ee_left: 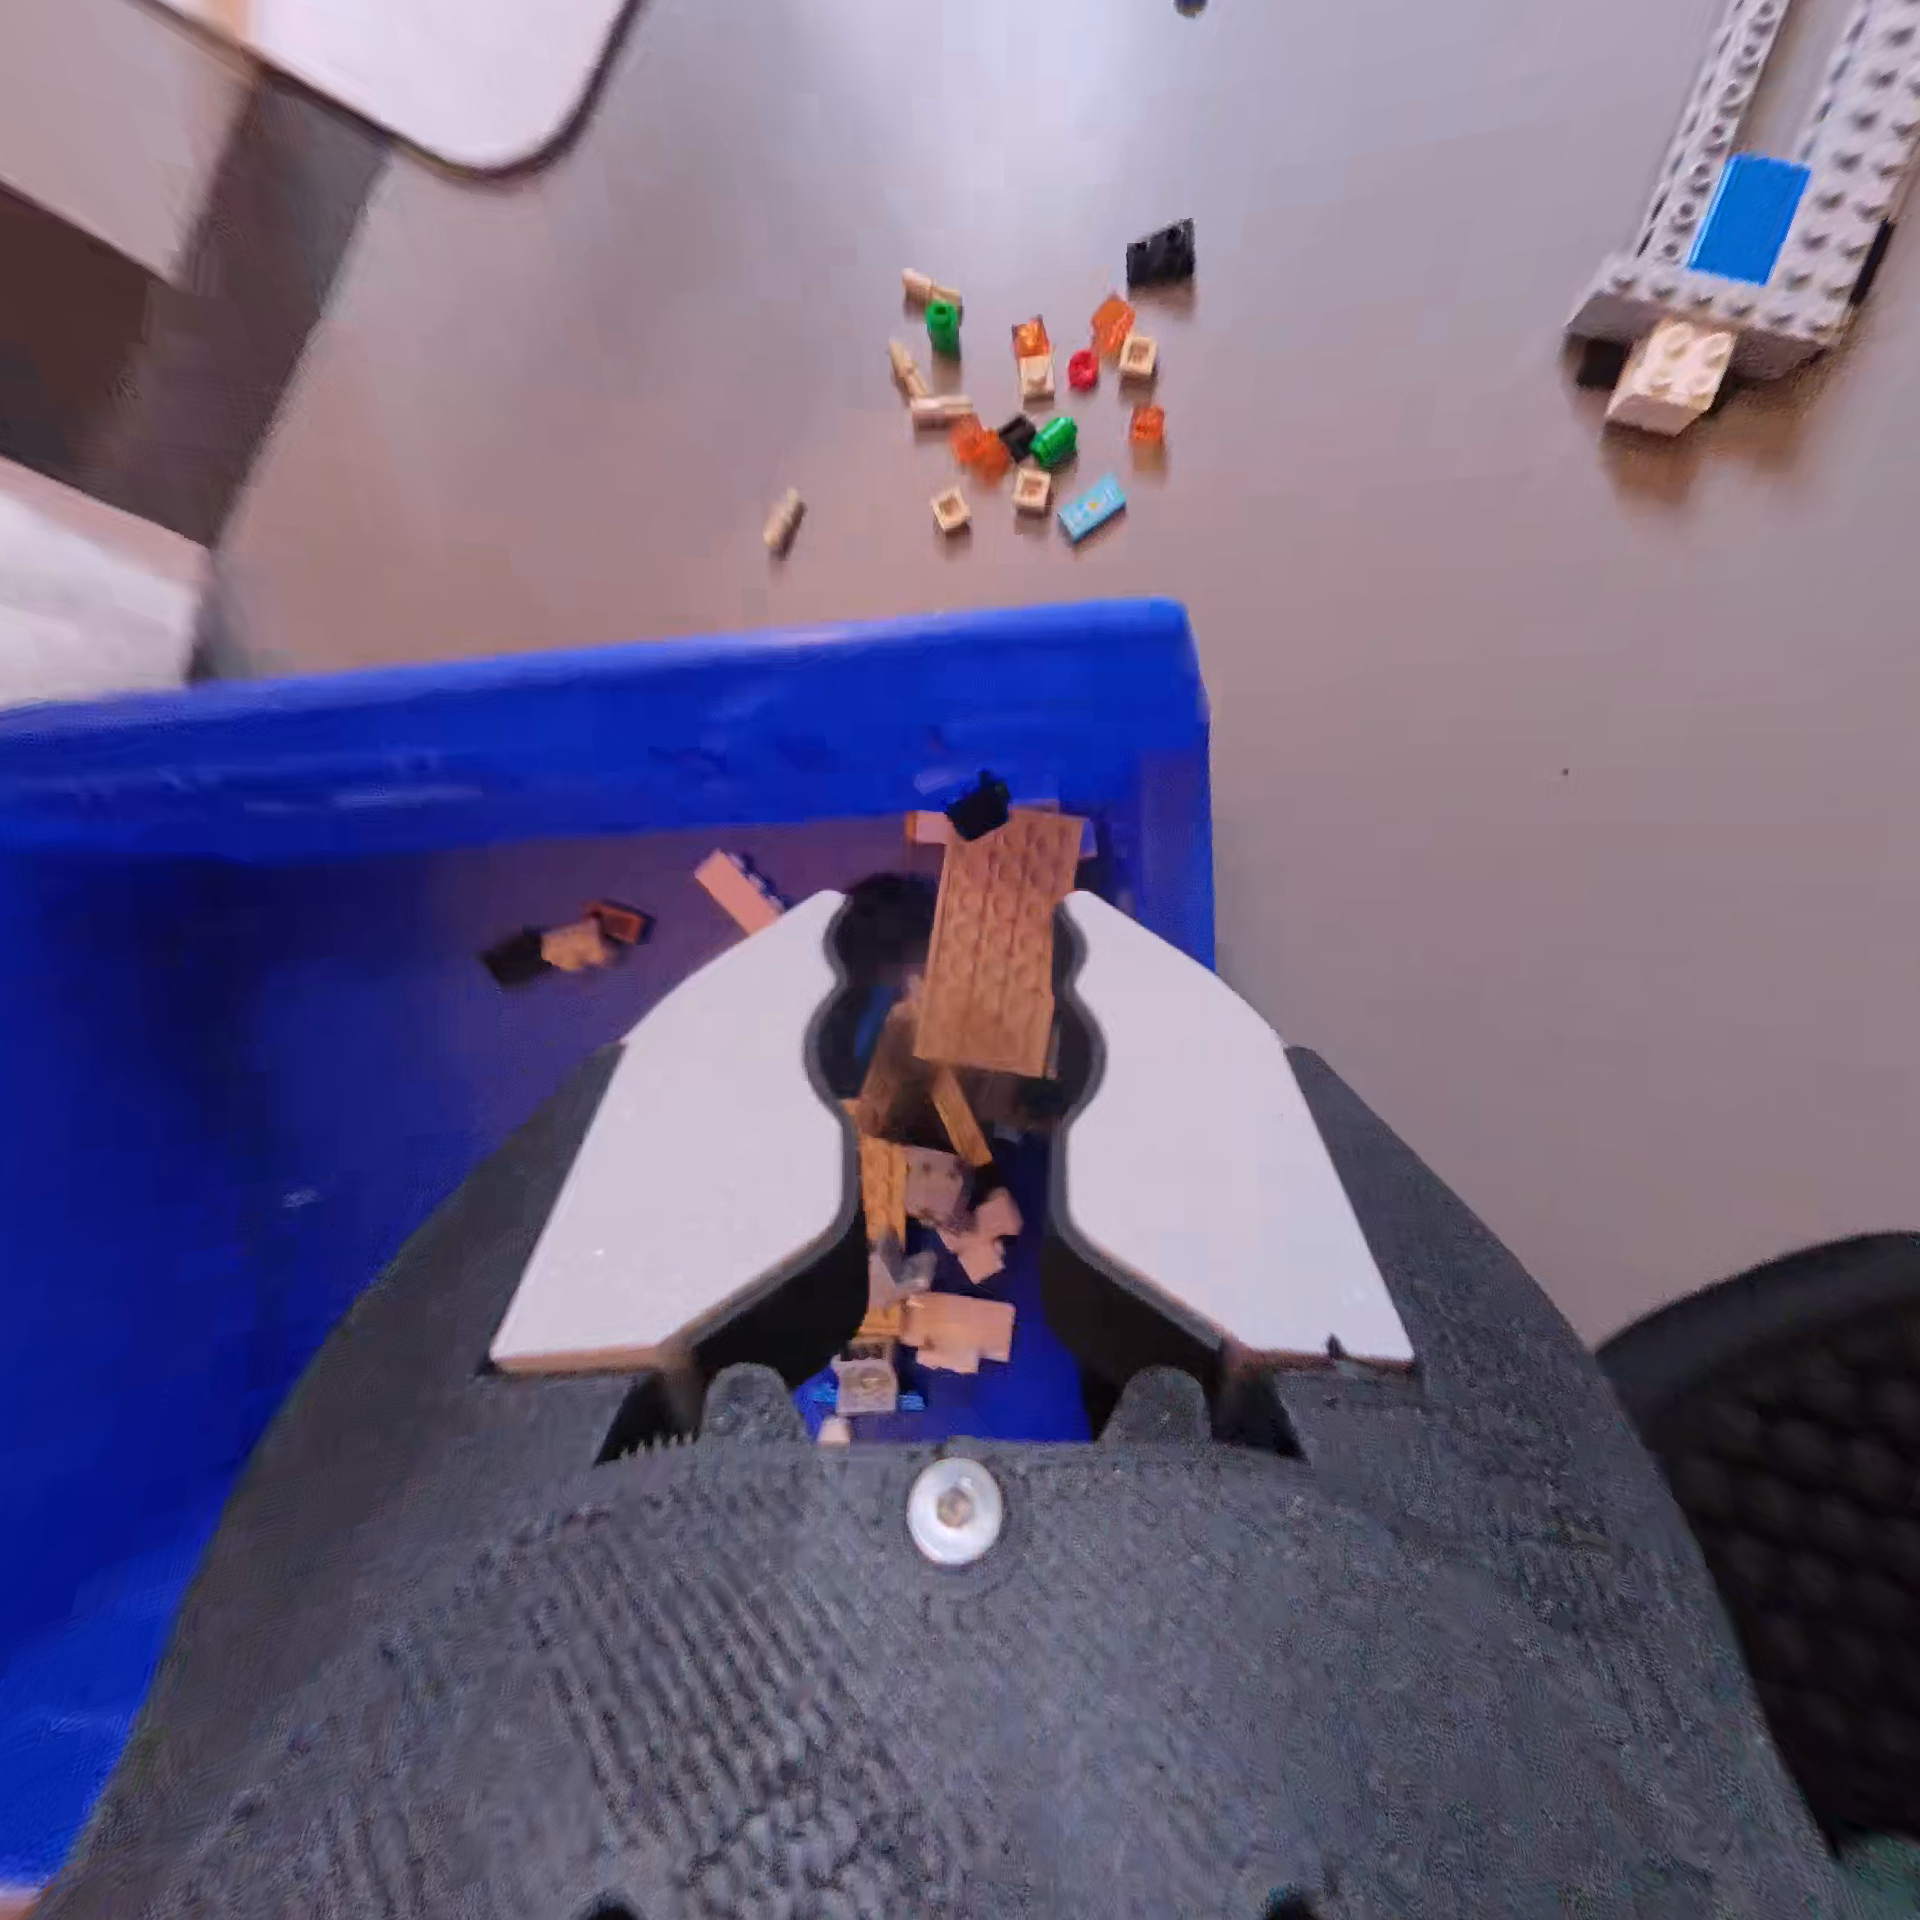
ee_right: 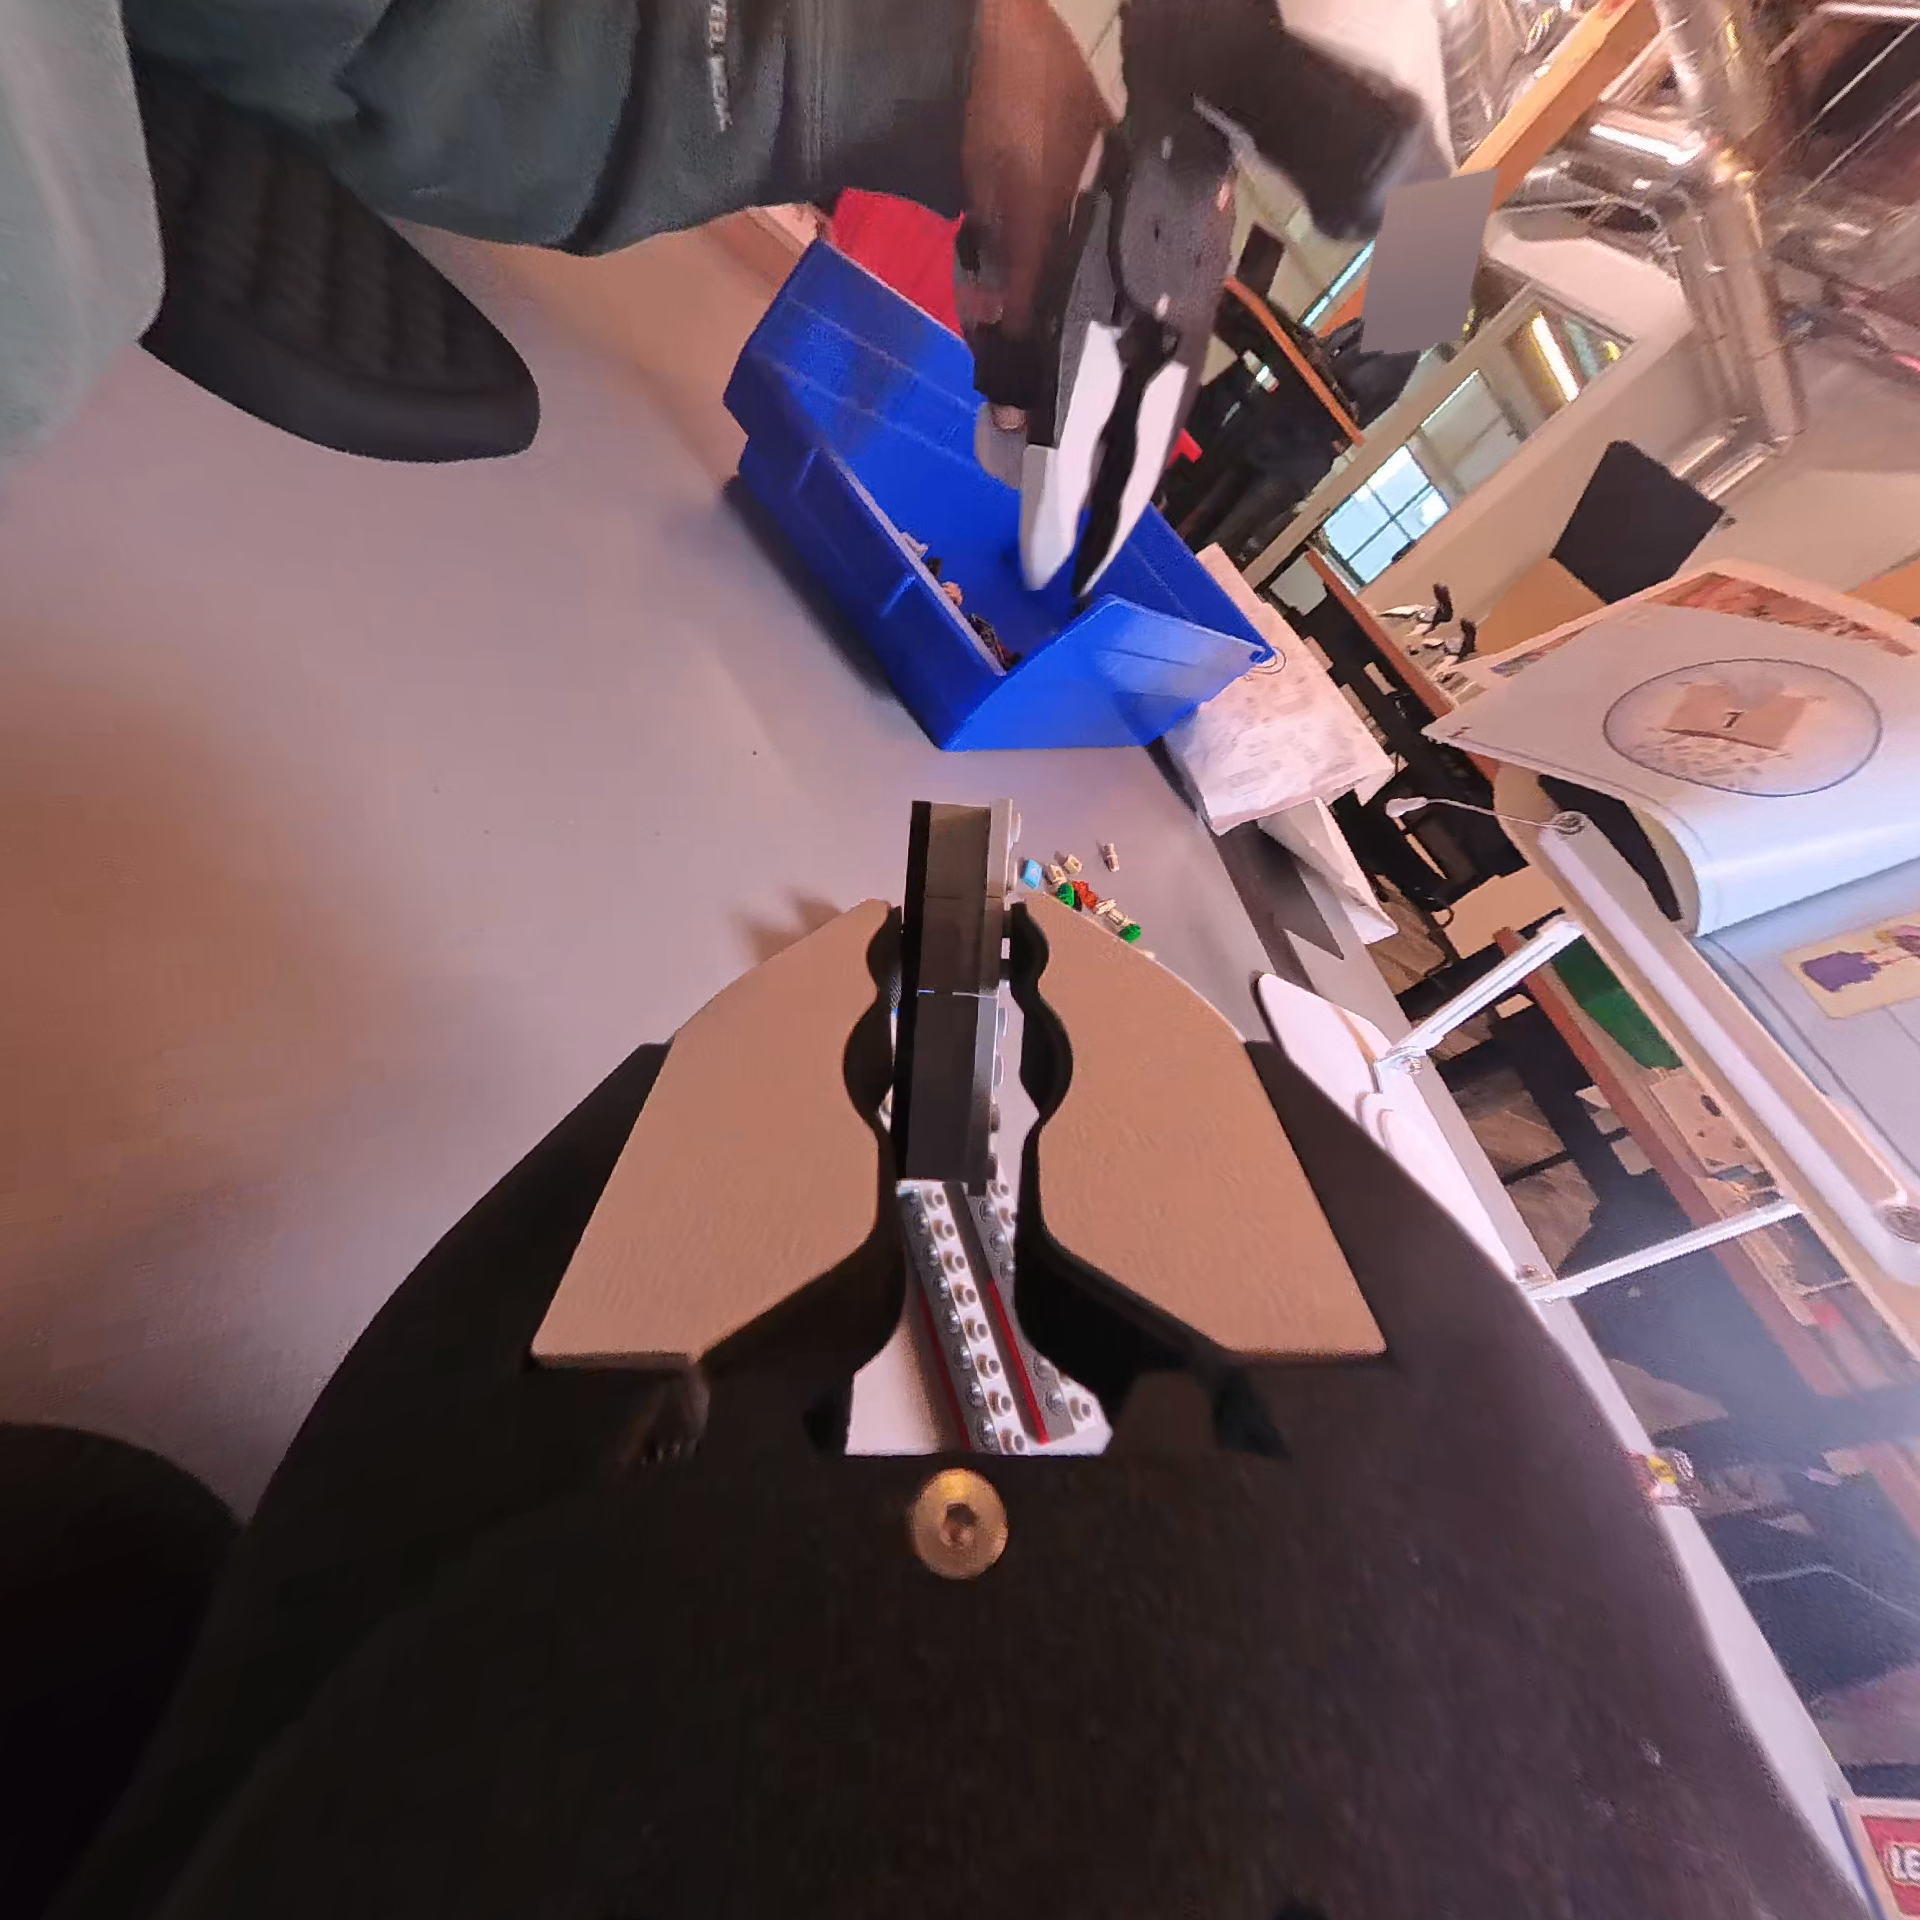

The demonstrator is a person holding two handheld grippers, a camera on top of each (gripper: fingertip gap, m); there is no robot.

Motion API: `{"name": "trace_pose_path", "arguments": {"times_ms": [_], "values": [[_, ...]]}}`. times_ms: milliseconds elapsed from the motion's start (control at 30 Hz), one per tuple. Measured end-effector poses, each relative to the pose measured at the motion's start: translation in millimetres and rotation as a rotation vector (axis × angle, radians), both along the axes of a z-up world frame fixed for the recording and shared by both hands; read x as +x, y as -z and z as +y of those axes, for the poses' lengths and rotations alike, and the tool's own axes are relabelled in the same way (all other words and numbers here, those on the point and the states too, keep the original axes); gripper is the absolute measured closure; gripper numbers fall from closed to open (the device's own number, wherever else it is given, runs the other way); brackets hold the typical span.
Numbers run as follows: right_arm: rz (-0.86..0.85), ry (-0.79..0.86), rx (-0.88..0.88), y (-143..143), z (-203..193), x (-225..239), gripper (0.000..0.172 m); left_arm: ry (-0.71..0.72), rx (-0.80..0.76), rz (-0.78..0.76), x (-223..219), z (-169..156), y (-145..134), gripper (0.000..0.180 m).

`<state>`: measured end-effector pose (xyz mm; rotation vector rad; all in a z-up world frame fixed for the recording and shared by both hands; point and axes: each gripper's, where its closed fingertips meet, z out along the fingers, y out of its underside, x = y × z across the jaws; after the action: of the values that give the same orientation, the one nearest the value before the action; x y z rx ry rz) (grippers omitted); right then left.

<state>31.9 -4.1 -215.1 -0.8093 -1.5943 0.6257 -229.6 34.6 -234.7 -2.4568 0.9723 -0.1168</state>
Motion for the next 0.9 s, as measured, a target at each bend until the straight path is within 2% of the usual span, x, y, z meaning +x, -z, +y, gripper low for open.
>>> {"name": "trace_pose_path", "arguments": {"times_ms": [133, 233, 300, 367, 467, 533, 667, 733, 767, 833, 900], "values": [[0.004, -0.015, -0.063, 0, -2, -1, 0.152, 0.011, -0.065, -0.135, -3, -6, 6, 0.124], [0.007, -0.006, -0.165, 0, 2, -2, 0.152, 0.011, 0.052, -0.078, -9, 4, -9, 0.125], [0.018, -0.006, -0.266, -3, 4, -3, 0.152, 0.088, 0.196, -0.154, 19, 8, -39, 0.136], [0.037, 0.005, -0.374, -9, 7, -5, 0.152, 0.222, 0.278, -0.292, 68, -1, -65, 0.143], [0.032, 0.035, -0.484, -11, 13, -6, 0.152, 0.435, 0.360, -0.498, 145, -23, -83, 0.153], [0.004, 0.046, -0.491, -9, 12, -7, 0.152, 0.466, 0.336, -0.628, 188, -27, -75, 0.157], [-0.150, 0.046, -0.471, 12, 0, -13, 0.152, 0.488, 0.142, -0.790, 245, -34, -40, 0.155], [-0.222, 0.051, -0.465, 22, -5, -16, 0.152, 0.547, 0.051, -0.760, 261, -43, -22, 0.156], [-0.253, 0.044, -0.458, 26, -9, -16, 0.152, 0.571, 0.052, -0.724, 265, -45, -14, 0.160], [-0.285, 0.042, -0.424, 31, -12, -15, 0.153, 0.581, 0.110, -0.634, 263, -39, -6, 0.180], [-0.257, 0.047, -0.396, 27, -10, -16, 0.153, 0.608, 0.140, -0.598, 259, -42, -8, 0.180]]}}
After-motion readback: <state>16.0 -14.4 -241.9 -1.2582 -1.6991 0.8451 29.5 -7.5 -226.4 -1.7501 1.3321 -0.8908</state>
